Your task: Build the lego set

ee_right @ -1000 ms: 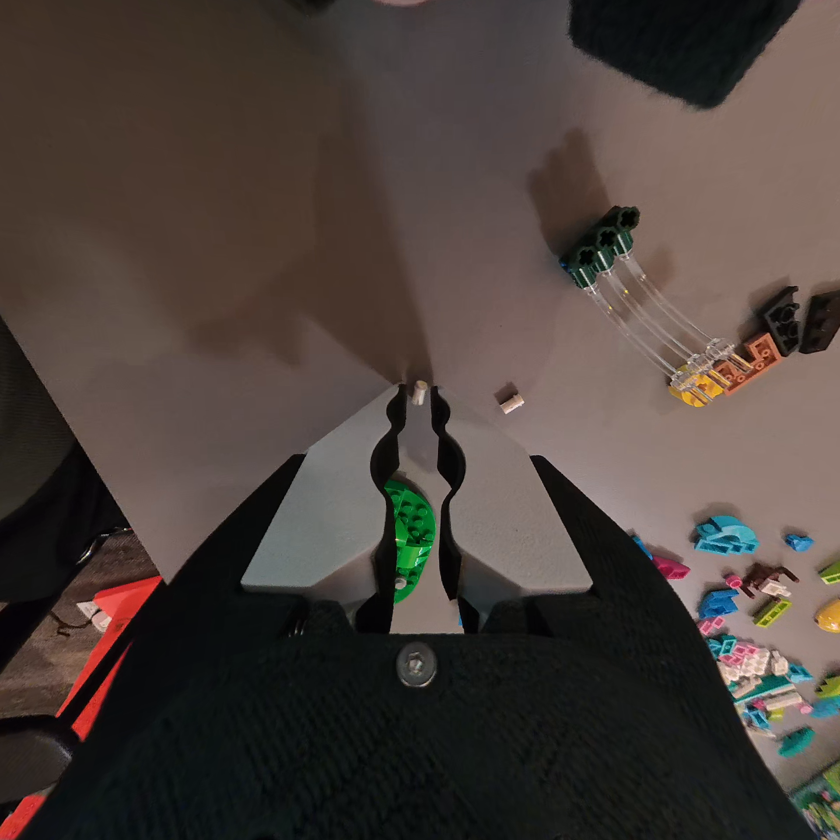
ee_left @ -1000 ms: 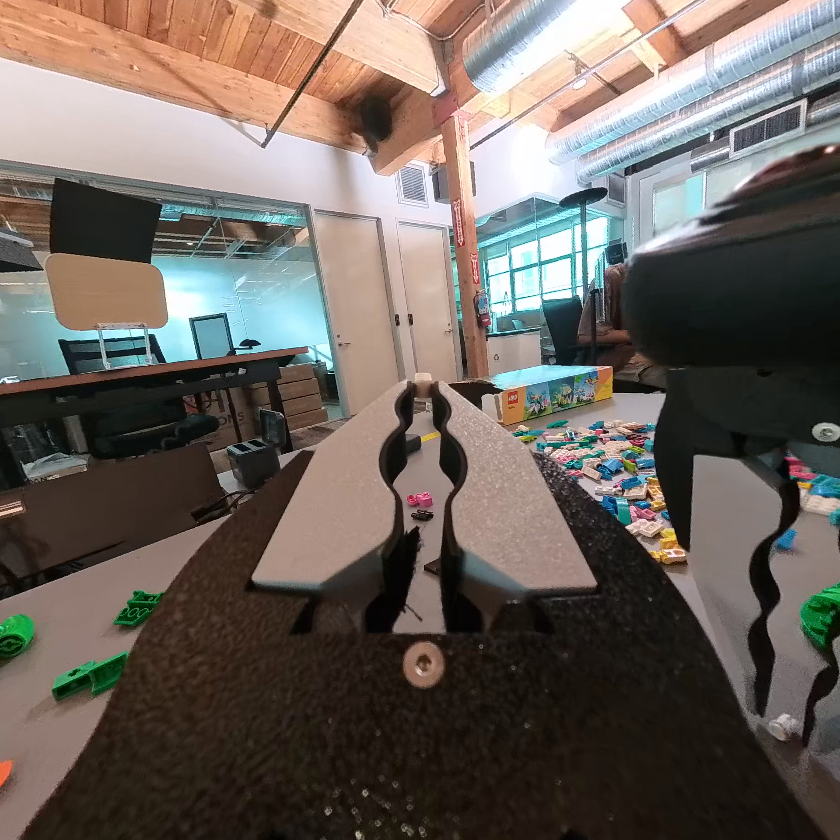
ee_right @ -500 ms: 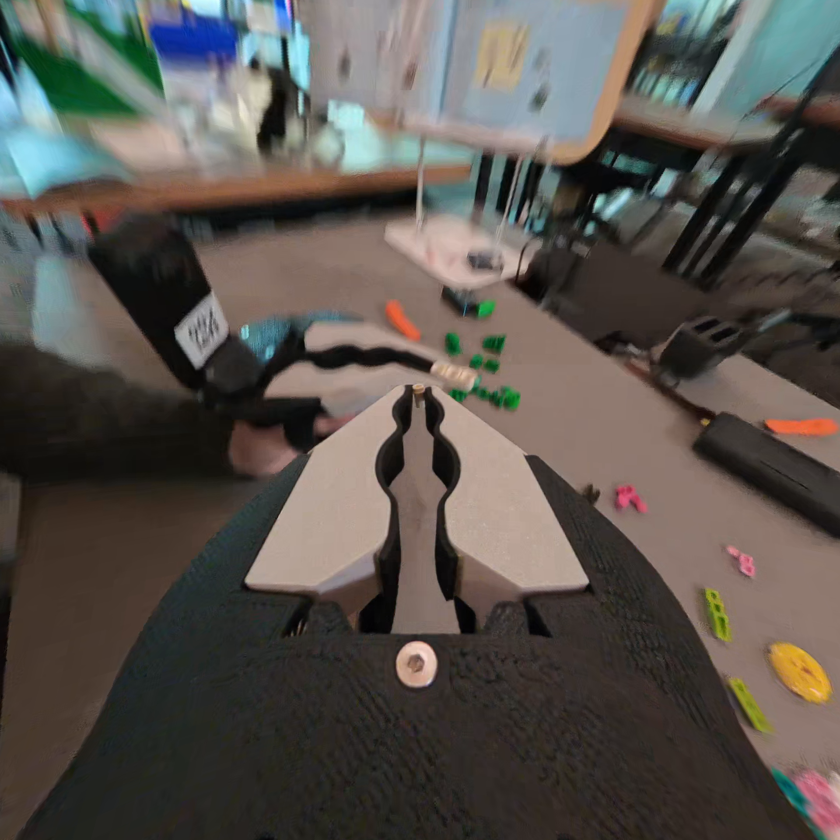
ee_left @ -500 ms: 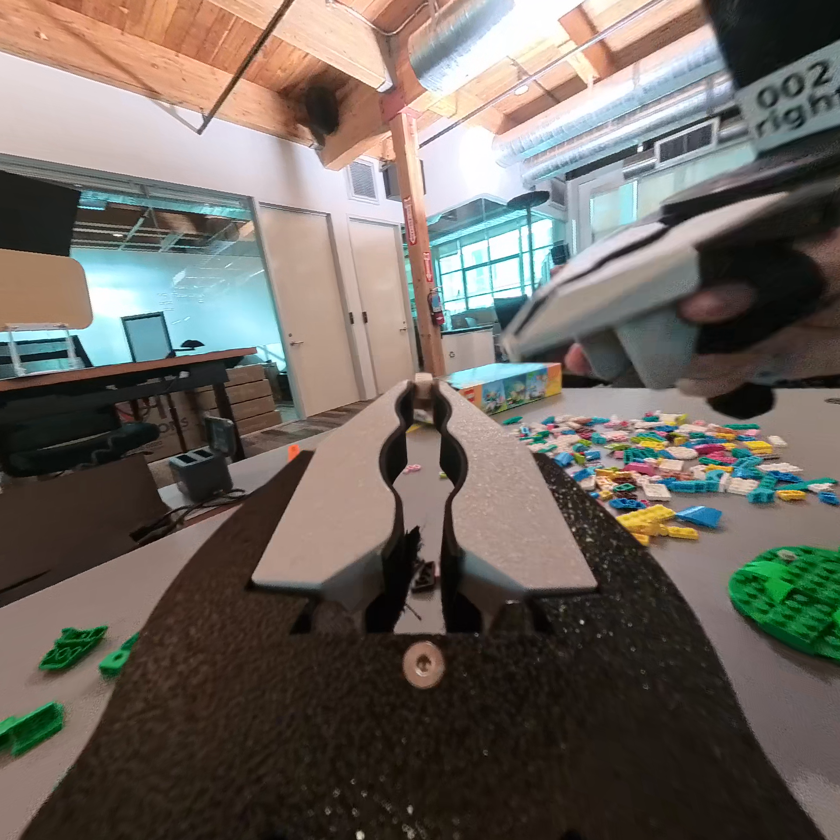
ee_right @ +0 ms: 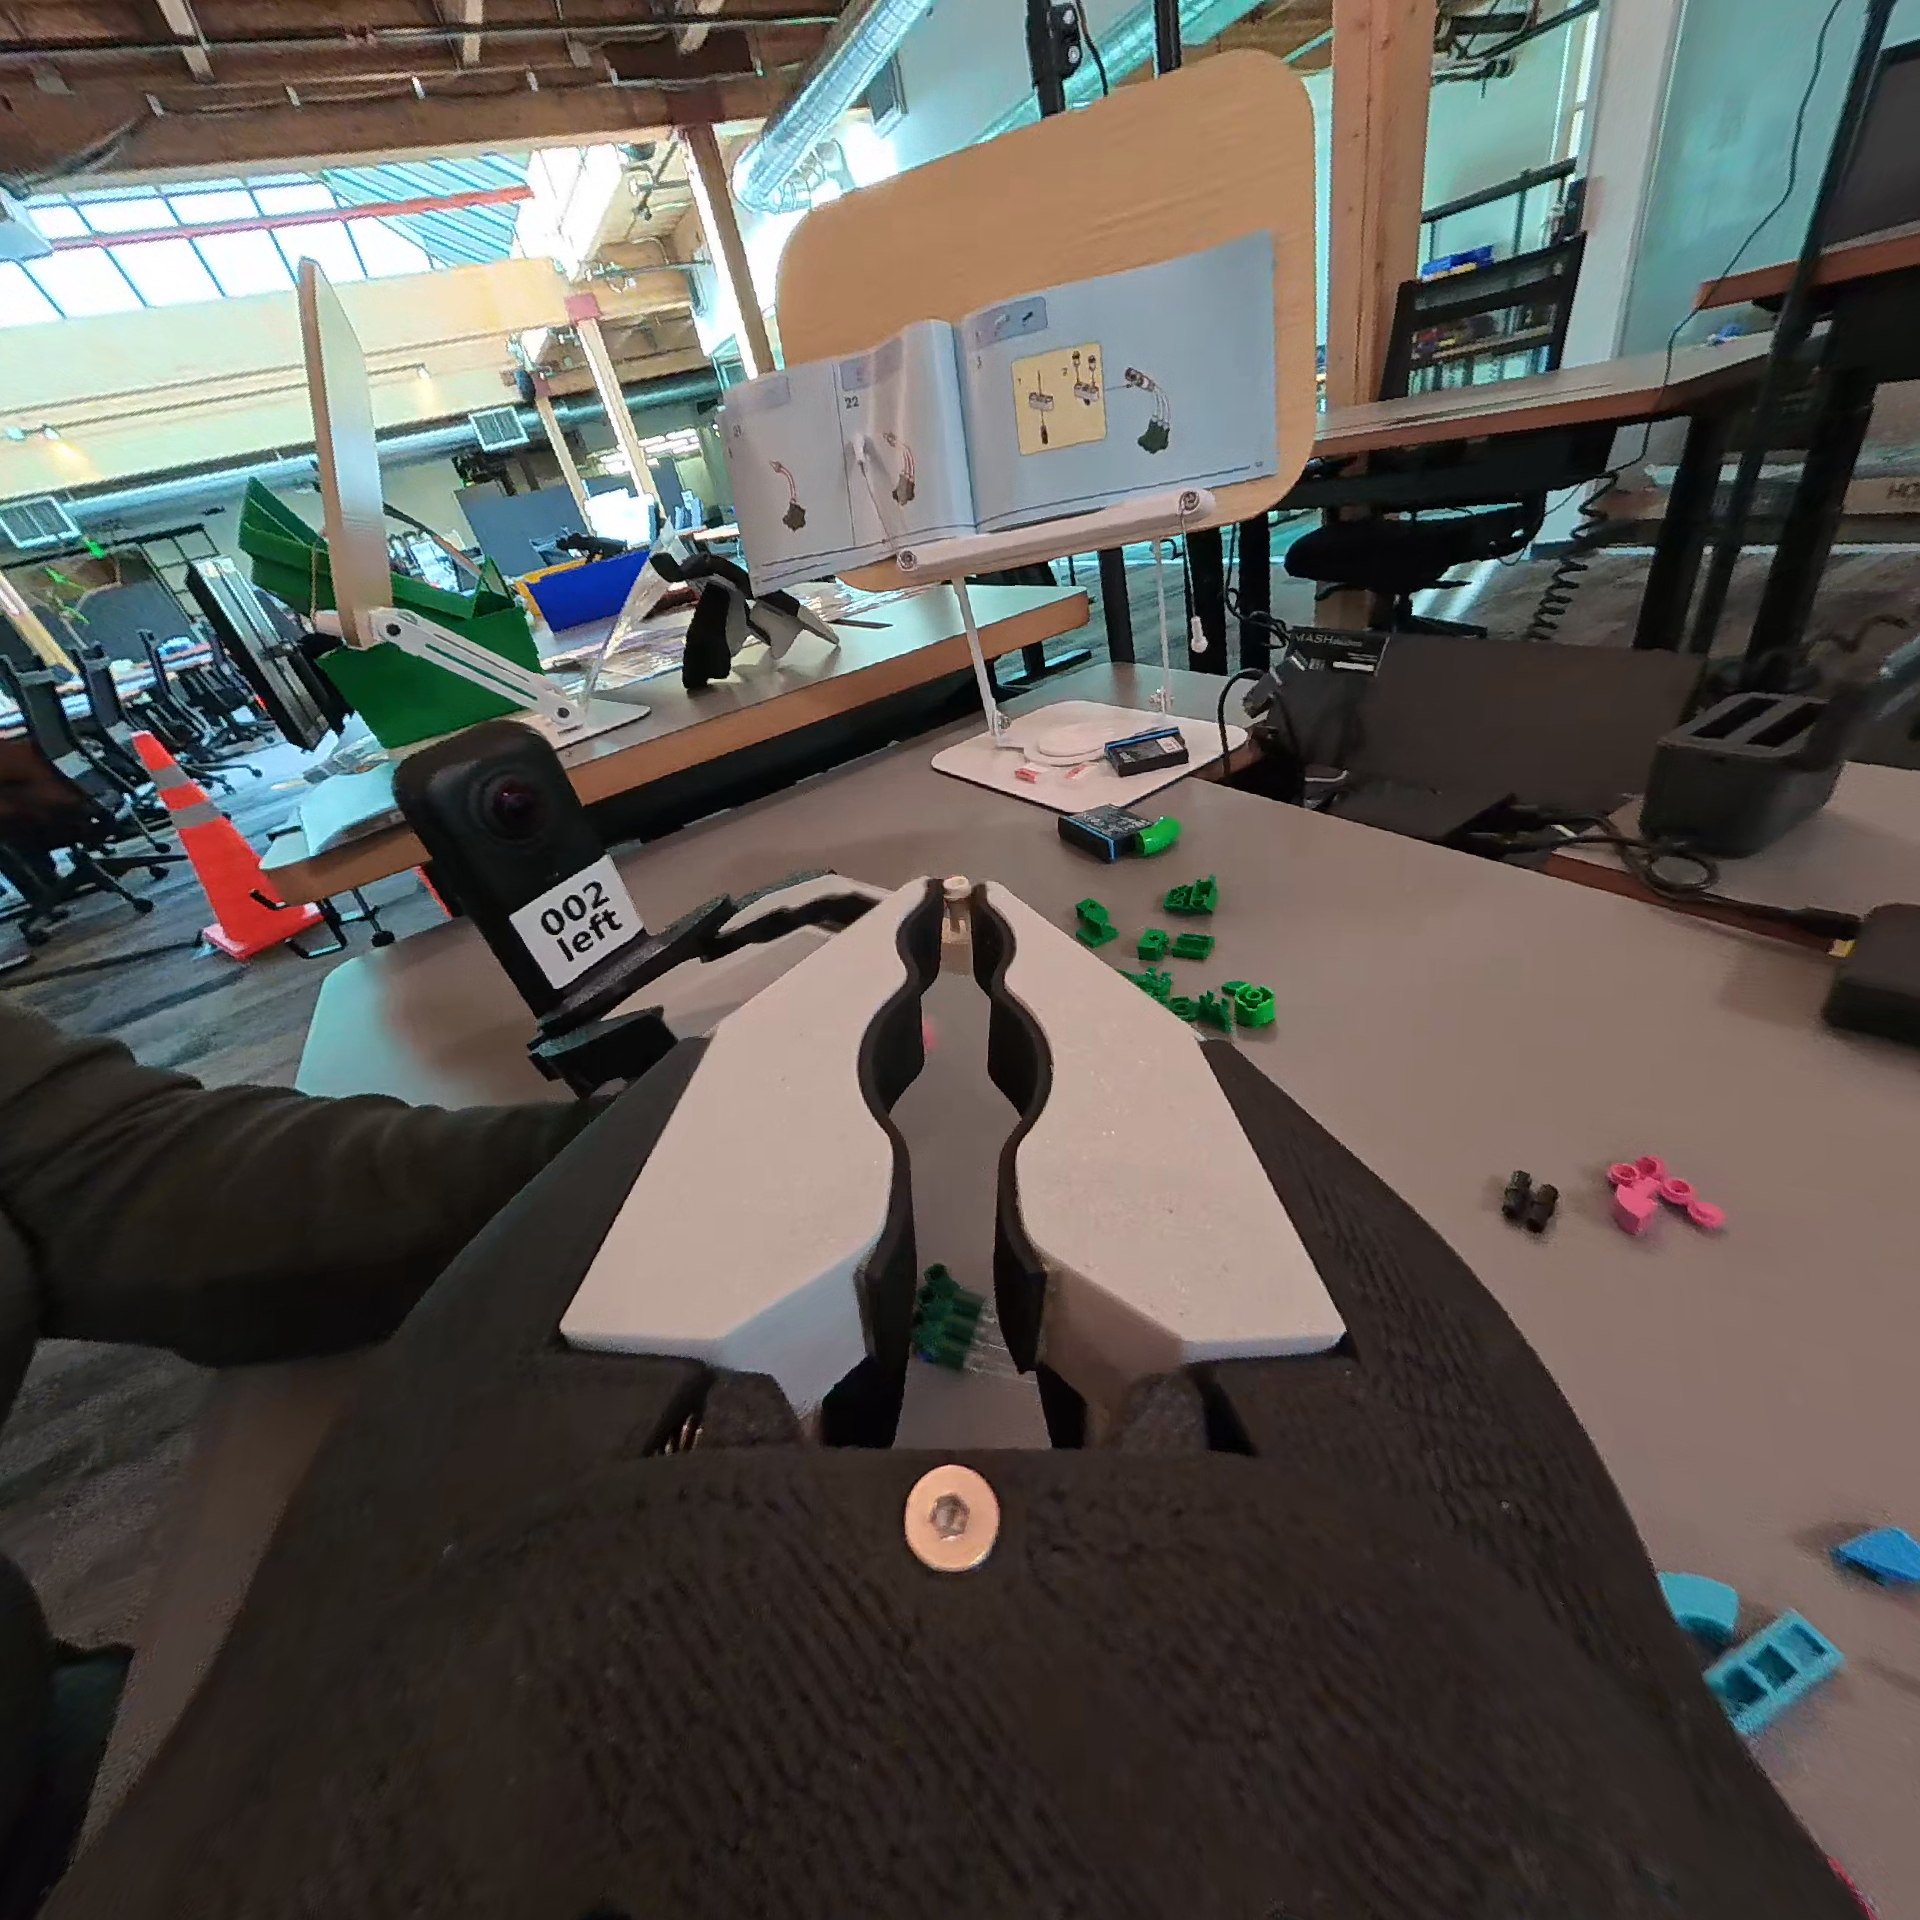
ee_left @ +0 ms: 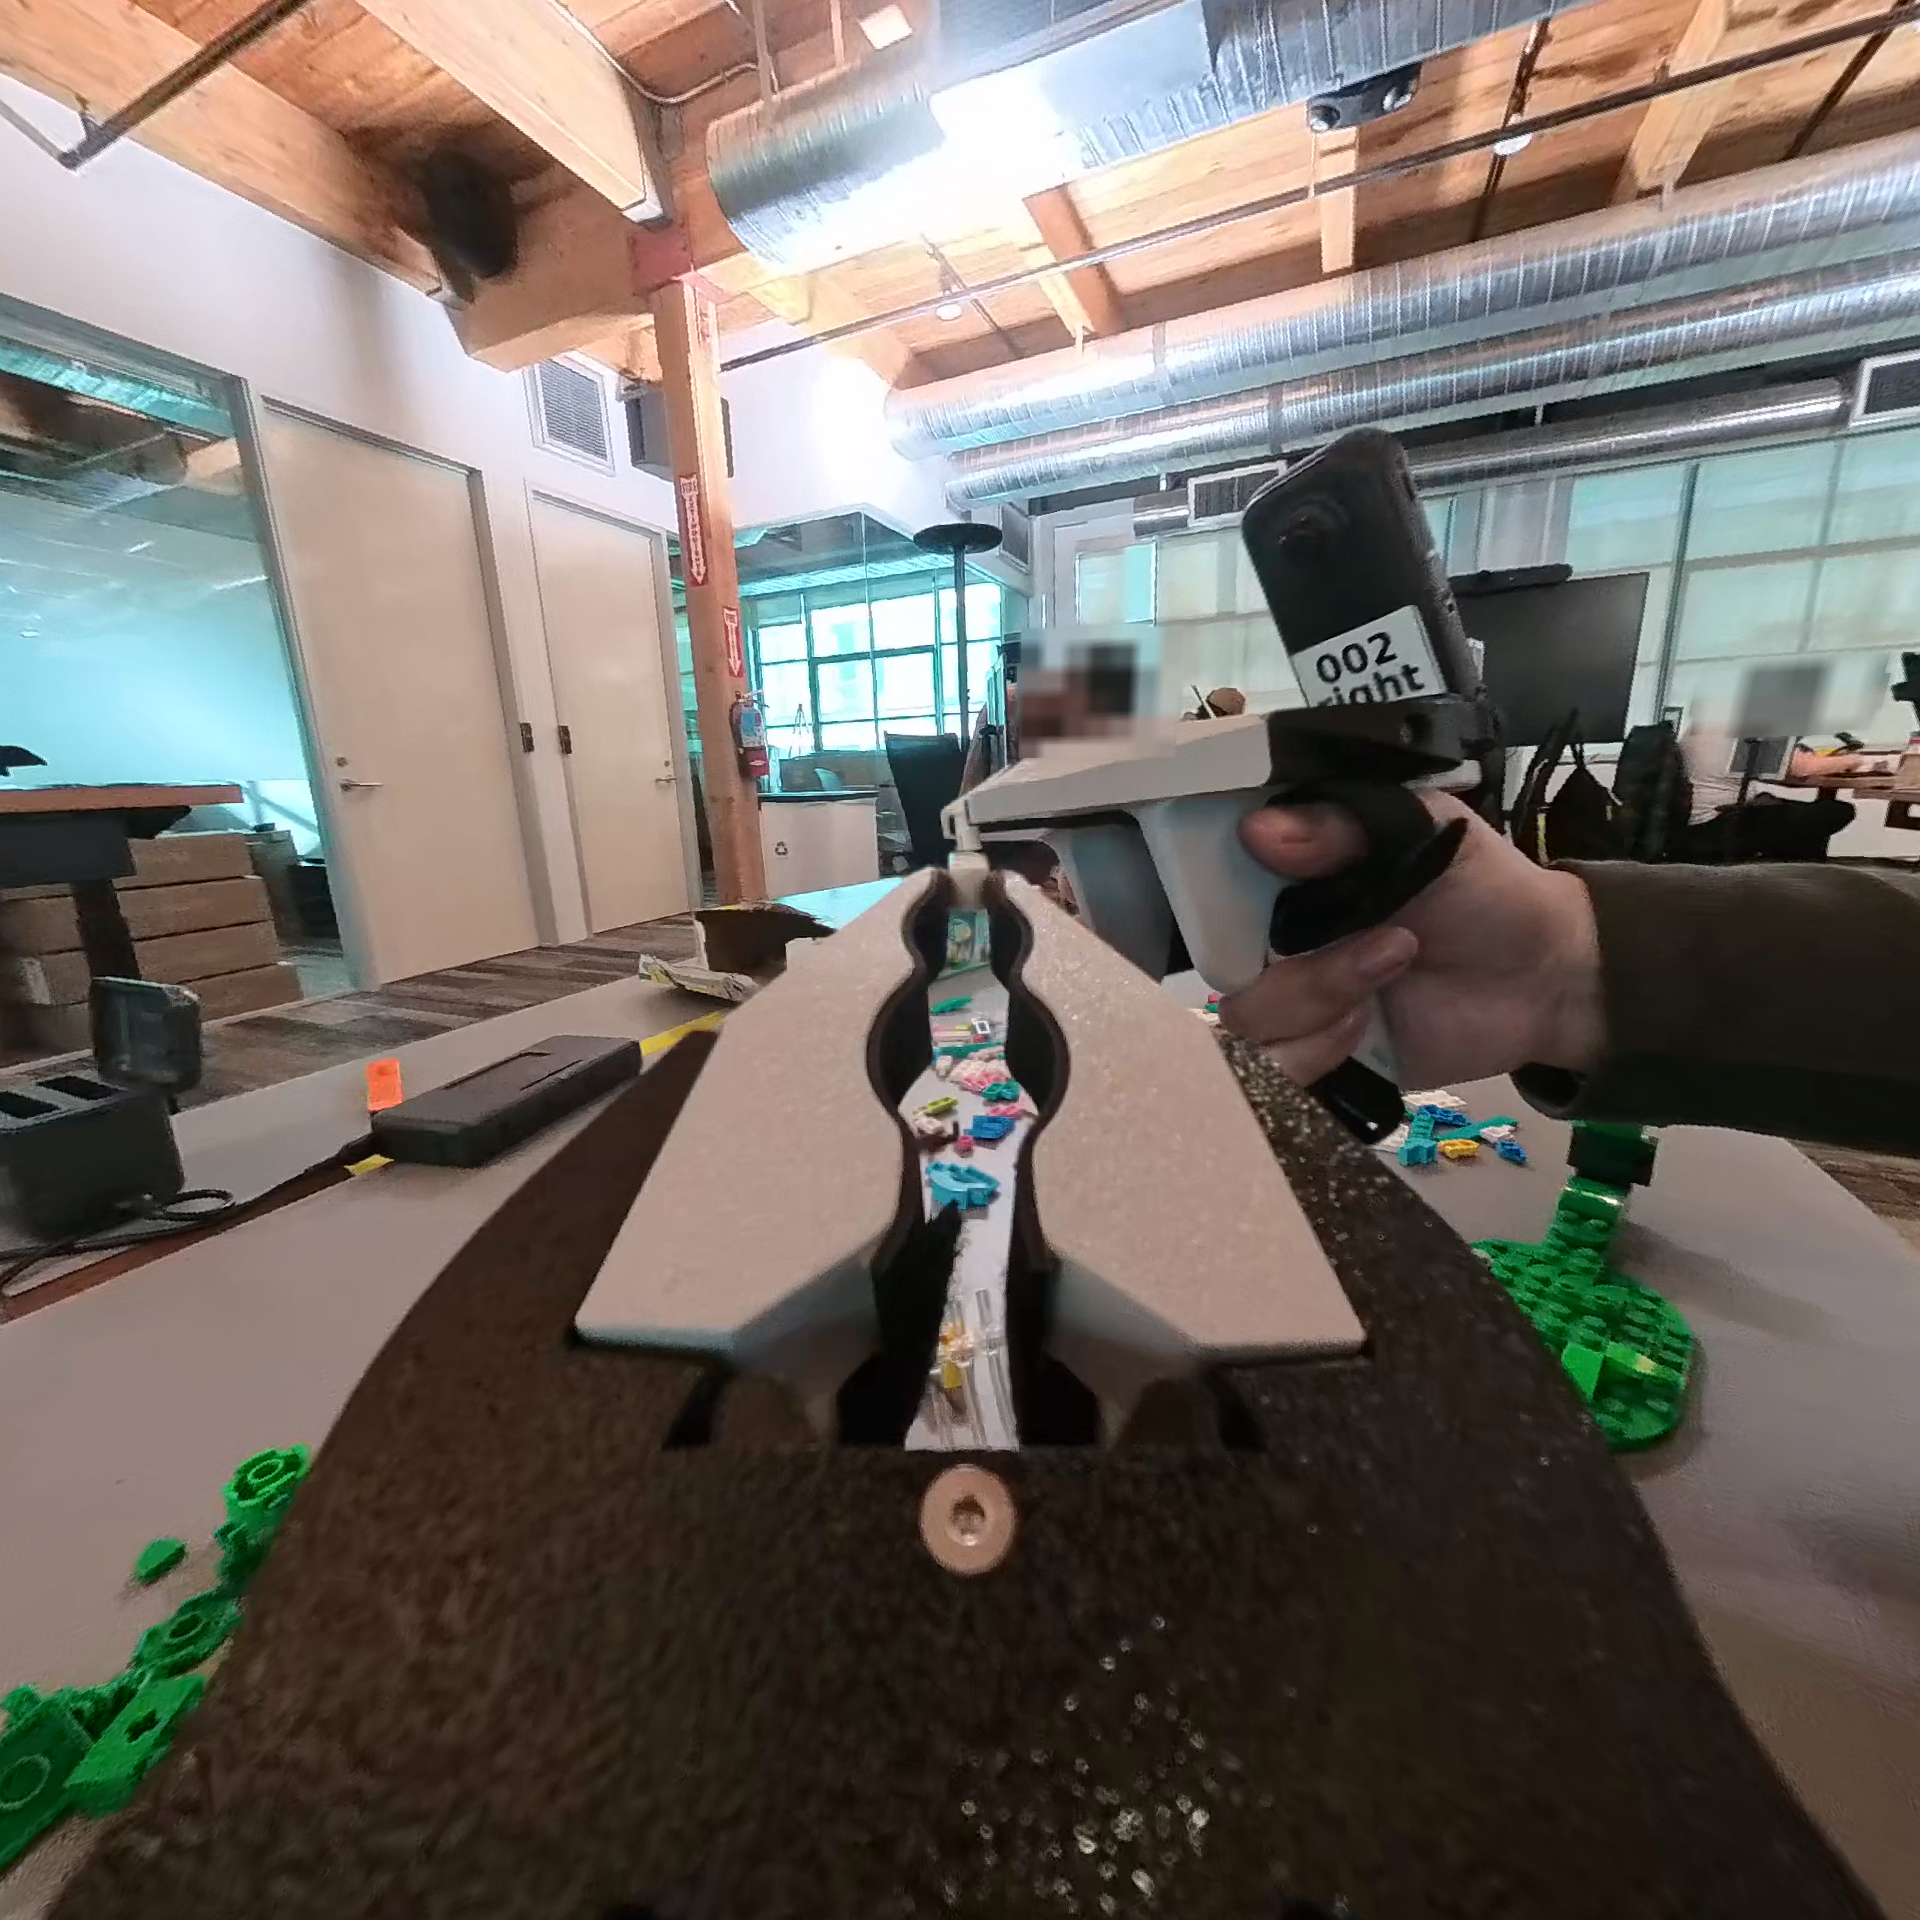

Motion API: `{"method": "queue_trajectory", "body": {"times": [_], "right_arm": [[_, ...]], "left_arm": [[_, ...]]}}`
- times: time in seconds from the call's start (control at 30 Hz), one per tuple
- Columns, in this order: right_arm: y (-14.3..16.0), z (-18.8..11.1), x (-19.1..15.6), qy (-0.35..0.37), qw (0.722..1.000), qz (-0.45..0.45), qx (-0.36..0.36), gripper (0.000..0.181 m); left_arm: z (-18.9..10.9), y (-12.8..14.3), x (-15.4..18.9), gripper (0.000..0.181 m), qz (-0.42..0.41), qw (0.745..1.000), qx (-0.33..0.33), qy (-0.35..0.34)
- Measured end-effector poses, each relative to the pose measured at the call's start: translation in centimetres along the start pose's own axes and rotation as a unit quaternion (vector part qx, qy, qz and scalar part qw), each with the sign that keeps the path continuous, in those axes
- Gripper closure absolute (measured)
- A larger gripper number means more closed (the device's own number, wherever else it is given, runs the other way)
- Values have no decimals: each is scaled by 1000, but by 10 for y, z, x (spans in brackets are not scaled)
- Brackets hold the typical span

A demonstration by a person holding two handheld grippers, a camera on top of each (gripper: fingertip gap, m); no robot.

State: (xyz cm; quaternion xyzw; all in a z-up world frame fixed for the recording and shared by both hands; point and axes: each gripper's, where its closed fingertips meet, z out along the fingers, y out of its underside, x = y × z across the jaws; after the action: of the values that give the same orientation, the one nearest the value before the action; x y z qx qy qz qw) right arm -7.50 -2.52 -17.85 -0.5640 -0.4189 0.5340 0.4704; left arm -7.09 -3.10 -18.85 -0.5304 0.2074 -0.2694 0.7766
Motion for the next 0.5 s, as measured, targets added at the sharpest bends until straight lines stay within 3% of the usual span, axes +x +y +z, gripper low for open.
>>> {"method": "queue_trajectory", "body": {"times": [0.5], "right_arm": [[2,-7,-8,-34,997,-46,-53,177]], "left_arm": [[-1,-8,9,177,-44,997,33,45]]}}
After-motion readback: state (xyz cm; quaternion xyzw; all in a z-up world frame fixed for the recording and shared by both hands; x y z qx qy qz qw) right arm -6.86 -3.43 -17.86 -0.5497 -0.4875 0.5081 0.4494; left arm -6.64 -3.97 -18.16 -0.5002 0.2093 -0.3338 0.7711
